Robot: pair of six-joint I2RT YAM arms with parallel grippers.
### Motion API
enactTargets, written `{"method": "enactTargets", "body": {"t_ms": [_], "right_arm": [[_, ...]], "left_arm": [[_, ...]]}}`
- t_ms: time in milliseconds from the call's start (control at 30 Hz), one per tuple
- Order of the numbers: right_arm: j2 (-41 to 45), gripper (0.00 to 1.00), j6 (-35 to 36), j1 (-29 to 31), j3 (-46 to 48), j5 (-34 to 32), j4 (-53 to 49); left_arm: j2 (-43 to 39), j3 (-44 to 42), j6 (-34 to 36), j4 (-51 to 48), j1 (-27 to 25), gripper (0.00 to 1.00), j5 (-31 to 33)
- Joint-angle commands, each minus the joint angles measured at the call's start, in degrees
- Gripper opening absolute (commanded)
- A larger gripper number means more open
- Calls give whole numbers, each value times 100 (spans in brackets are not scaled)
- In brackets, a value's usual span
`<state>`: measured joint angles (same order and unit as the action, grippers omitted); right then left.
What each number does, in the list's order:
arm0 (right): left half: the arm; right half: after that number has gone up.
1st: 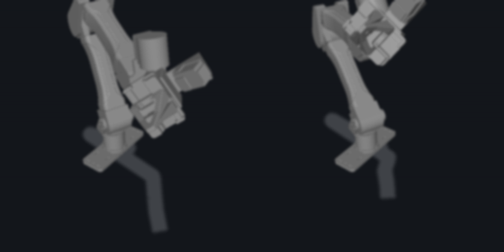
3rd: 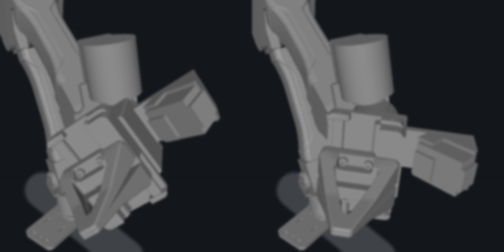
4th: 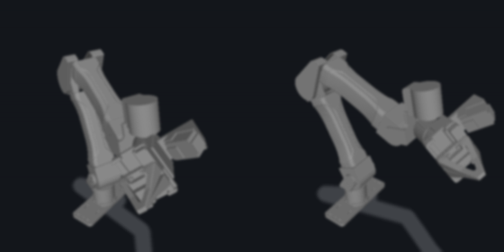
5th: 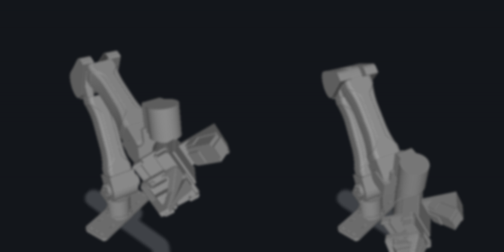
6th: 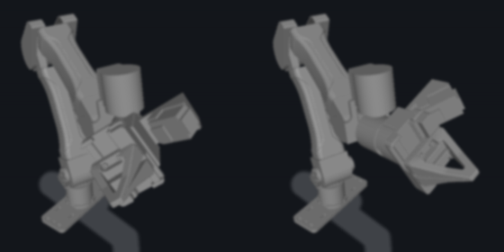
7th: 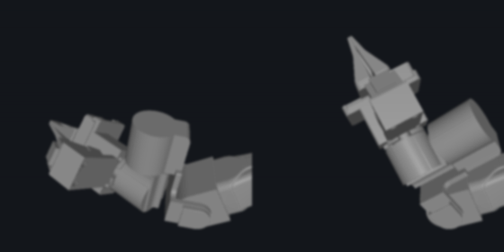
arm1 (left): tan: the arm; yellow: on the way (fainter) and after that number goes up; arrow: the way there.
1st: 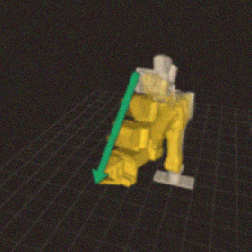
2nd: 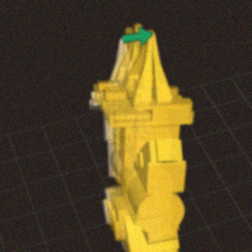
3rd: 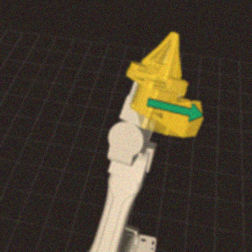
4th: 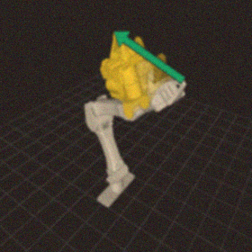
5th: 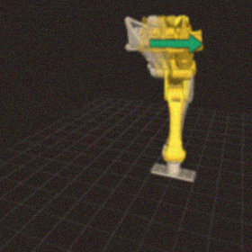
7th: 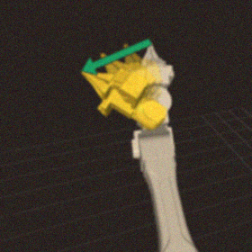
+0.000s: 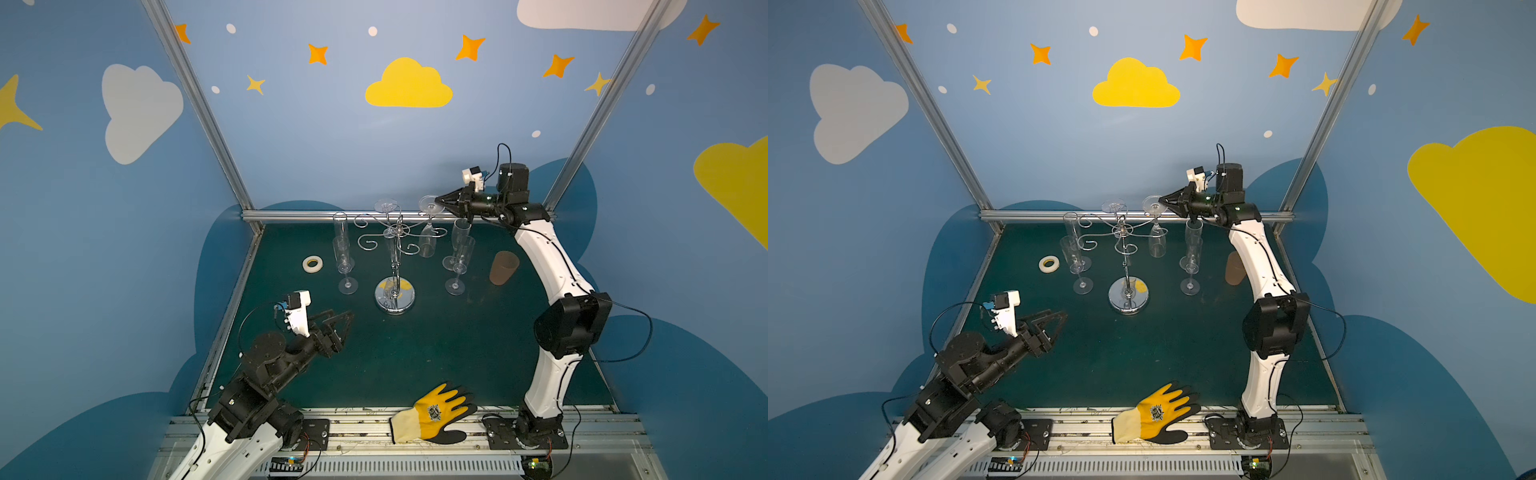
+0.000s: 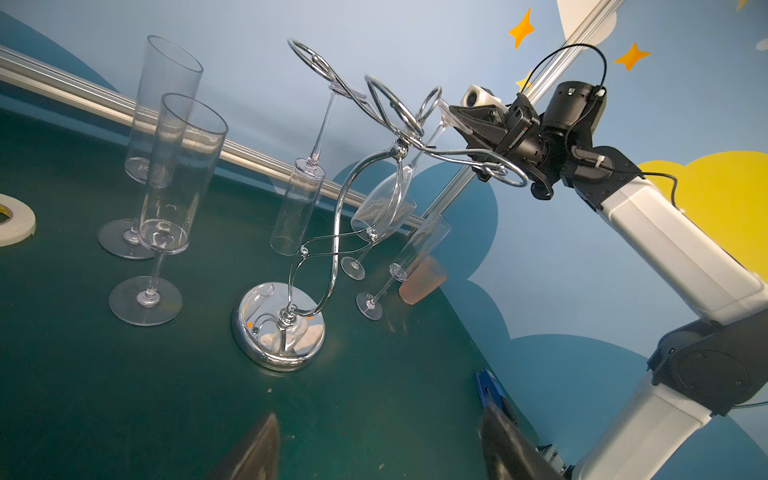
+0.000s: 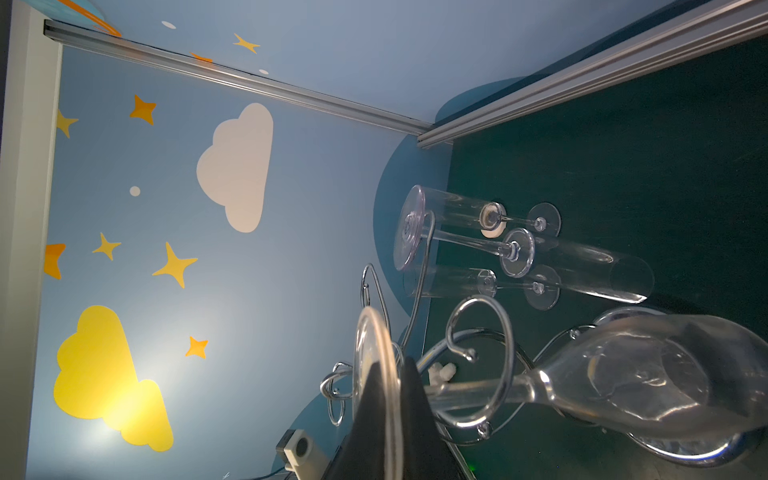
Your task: Take the wine glass off the wine glass rack
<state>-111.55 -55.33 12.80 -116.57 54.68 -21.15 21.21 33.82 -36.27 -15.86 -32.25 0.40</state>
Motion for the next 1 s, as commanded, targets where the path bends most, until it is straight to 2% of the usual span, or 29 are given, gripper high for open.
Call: {"method": "enactTargets", "body": {"t_ms": [0, 400, 967], "right_arm": [[239, 0, 62, 33, 106, 148, 137], [34, 0, -39, 280, -129, 184, 199], [-851, 0, -22, 537, -1486, 12, 93]], "left_arm": [[-38, -69, 46, 0, 9, 75, 21], [-153, -104, 48, -80, 13, 76, 74], [-274, -113, 112, -171, 8, 76, 151]]}}
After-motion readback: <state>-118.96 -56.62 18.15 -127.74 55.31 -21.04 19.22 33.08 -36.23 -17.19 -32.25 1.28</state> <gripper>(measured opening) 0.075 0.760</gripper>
